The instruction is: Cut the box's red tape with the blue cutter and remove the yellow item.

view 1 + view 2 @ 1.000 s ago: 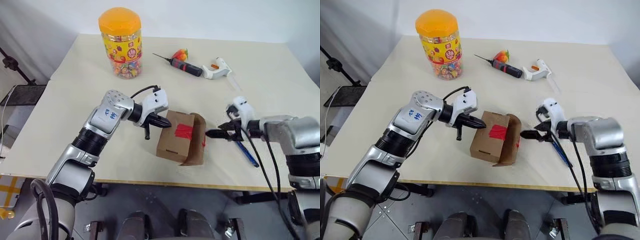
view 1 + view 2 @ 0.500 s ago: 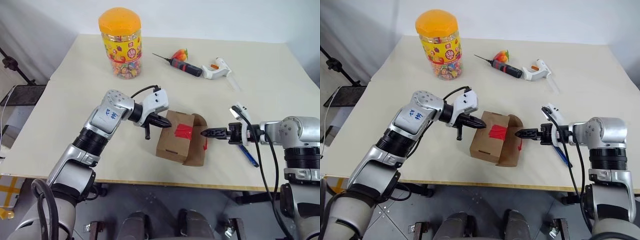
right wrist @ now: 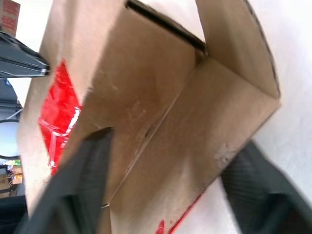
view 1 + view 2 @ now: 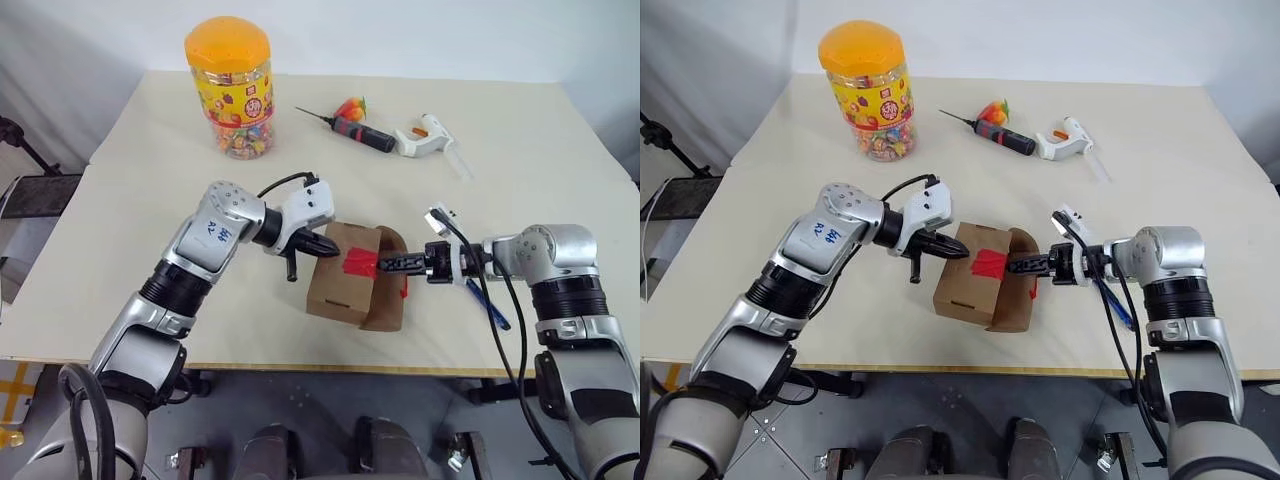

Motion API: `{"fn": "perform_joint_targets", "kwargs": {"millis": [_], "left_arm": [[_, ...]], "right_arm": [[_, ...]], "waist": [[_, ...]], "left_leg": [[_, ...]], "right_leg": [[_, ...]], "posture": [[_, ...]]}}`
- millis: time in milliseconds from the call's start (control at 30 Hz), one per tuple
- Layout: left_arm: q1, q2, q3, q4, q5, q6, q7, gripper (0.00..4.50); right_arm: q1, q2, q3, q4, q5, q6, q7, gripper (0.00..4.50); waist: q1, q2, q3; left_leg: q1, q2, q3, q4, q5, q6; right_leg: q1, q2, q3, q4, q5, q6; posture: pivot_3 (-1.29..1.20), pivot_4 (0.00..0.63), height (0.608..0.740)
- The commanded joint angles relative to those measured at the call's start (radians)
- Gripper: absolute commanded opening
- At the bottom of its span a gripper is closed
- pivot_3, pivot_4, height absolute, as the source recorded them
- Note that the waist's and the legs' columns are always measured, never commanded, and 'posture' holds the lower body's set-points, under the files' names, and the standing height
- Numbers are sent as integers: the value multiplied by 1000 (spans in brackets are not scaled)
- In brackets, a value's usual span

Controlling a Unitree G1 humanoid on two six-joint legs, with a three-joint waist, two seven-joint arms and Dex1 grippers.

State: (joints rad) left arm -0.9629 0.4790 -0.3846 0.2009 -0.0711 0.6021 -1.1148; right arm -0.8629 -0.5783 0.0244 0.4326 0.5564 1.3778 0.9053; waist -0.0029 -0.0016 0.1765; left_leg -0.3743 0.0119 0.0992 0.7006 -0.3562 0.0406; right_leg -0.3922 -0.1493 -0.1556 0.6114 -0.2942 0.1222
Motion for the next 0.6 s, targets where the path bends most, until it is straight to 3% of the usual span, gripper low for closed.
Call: {"fn": "perform_joint_targets", "kwargs": {"millis": [33,200,400,600], "left_arm": [[41,8,-28,-19,19,6,-7,0],[46,4,-26,-20,21,6,-7,0],[41,-8,-25,6,25,-18,-4,0],[38,-40,-12,34,22,-49,10,0]], "right_arm": [[2,5,-28,-8,8,33,-29,1773],[-18,10,-83,-16,11,82,-98,45],[-105,11,-218,-108,25,230,-267,15],[-201,-41,-198,-121,175,237,-424,15]], "waist": [[0,0,0],[2,0,0],[4,1,1],[7,1,1]], "left_leg": [[0,0,0,0,0,0],[0,0,0,0,0,0],[-1,0,-1,0,0,0],[-2,-1,-1,0,0,0]], "right_leg": [[0,0,0,0,0,0],[0,0,0,0,0,0],[-1,-1,0,0,0,0],[-1,-1,0,0,0,0]], "posture": [[0,150,740],[0,150,740],[0,150,740],[0,150,740]]}}
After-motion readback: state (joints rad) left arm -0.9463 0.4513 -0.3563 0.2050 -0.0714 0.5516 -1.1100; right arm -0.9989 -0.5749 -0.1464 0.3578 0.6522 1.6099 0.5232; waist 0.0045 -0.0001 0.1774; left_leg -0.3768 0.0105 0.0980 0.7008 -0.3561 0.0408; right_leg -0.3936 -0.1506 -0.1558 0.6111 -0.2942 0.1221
